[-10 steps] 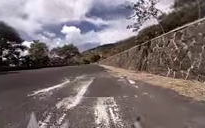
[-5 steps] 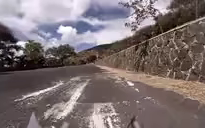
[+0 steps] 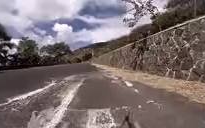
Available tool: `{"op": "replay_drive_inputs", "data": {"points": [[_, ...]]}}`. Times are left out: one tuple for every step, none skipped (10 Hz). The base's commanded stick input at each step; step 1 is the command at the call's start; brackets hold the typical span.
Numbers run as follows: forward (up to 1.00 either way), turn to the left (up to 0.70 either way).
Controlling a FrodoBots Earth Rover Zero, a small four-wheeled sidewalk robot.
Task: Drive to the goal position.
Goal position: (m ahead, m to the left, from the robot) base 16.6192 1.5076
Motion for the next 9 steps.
{"op": "replay_drive_inputs", "data": {"points": [[0.5, 0.0], [0.5, 0.0], [0.5, 0.0], [0.5, 0.0], [0.5, 0.0], [0.5, 0.0], [0.5, 0.0], [0.5, 0.0], [0.5, 0.0]]}}
